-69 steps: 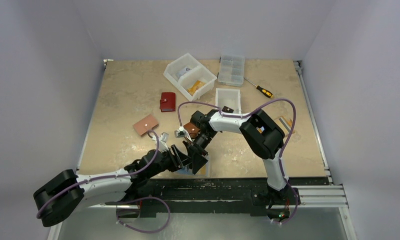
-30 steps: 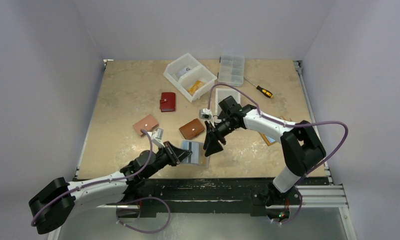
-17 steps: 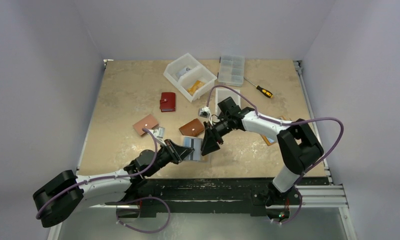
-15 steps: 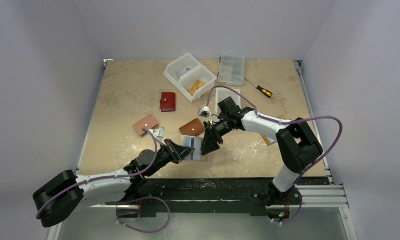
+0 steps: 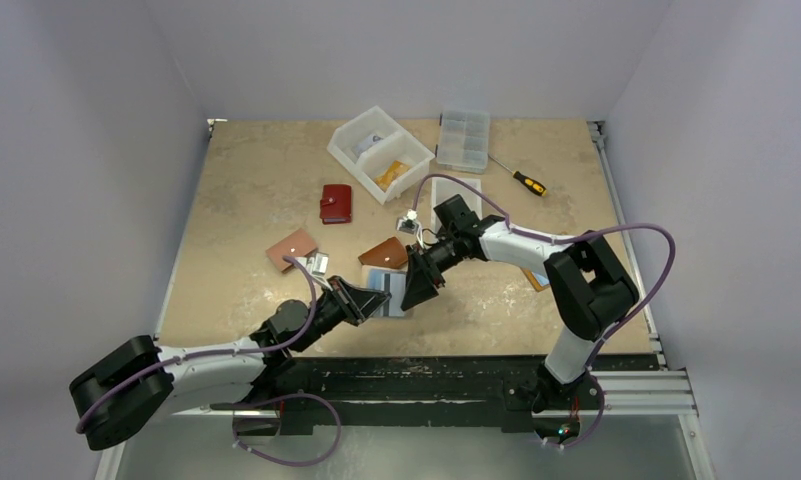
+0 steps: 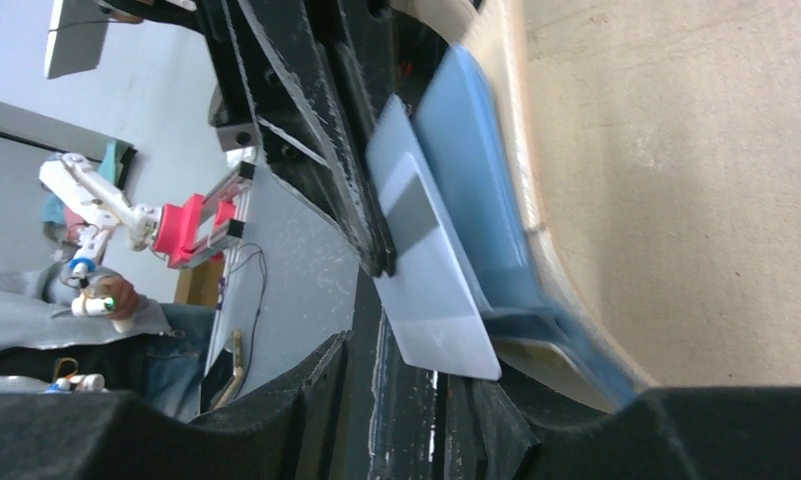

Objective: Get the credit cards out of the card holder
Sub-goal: Remove the credit card from the card holder.

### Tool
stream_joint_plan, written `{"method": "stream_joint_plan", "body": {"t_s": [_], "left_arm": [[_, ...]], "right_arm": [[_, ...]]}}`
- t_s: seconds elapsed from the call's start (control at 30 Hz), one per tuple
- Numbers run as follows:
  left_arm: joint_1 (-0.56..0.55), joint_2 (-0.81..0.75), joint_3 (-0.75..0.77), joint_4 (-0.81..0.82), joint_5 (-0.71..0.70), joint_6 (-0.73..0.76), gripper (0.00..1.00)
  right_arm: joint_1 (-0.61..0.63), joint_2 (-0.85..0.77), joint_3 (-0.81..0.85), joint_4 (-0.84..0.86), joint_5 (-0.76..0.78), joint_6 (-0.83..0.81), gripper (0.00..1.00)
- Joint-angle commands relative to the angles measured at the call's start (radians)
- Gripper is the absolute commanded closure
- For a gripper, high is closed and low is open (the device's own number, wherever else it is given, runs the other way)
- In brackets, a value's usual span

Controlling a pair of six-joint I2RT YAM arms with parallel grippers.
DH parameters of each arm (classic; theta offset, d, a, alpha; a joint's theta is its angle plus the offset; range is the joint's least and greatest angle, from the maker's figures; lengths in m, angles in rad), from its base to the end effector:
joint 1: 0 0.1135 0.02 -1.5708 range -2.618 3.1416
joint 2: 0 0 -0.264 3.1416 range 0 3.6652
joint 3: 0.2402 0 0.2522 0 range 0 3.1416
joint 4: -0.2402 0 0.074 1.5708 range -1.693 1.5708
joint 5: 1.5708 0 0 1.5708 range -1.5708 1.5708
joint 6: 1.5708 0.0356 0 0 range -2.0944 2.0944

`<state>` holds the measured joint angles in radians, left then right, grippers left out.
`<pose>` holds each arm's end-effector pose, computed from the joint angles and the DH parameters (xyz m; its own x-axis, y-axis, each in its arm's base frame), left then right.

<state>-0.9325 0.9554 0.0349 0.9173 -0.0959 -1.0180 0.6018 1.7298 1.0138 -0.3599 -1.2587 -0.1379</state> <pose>0.1059 -0.1370 0.1701 -0.6328 -0.5688 -0.5253 0.3882 0.3540 -0.8509 0.2498 0.2127 0.1839 -0.6434 -0.4931 -0.5856 -0.6410 -0.0712 0.7643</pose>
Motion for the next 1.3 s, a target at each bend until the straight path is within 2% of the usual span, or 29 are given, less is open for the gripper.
{"method": "stream_joint_plan", "body": {"t_s": [0.0,0.13,0.23,0.27,0.43,0.57,0.77,0.97,1.27], "left_arm": [[-0.008,0.021,-0.003,0.118,0.019,0.003,1.0],[-0.008,0.014,-0.015,0.101,-0.003,-0.01,1.0],[-0.008,-0.013,-0.024,0.049,-0.036,-0.027,1.0],[-0.008,-0.025,-0.027,0.023,-0.044,-0.038,0.98],[-0.007,-0.073,-0.046,-0.104,-0.078,-0.102,0.87],[-0.006,-0.089,-0.103,-0.111,-0.092,-0.139,0.85],[-0.007,-0.103,-0.152,-0.181,-0.103,-0.18,1.0],[-0.006,-0.089,-0.156,-0.362,-0.11,-0.236,1.0],[-0.007,-0.115,-0.008,-0.816,-0.169,-0.267,1.0]], "right_arm": [[-0.007,0.008,0.018,0.081,-0.108,0.068,0.55],[-0.016,0.01,0.003,0.114,-0.125,0.096,0.71],[-0.018,0.007,-0.006,0.113,-0.1,0.088,0.97],[-0.019,0.006,-0.006,0.104,-0.086,0.077,1.0],[-0.021,0.02,0.006,0.024,0.013,-0.012,1.0],[-0.023,0.066,0.032,-0.037,0.122,-0.067,1.0],[-0.023,0.106,0.07,-0.114,0.27,-0.14,1.0],[-0.022,0.083,0.072,-0.145,0.333,-0.191,1.0],[-0.023,0.028,0.095,-0.228,0.329,-0.321,1.0]]}}
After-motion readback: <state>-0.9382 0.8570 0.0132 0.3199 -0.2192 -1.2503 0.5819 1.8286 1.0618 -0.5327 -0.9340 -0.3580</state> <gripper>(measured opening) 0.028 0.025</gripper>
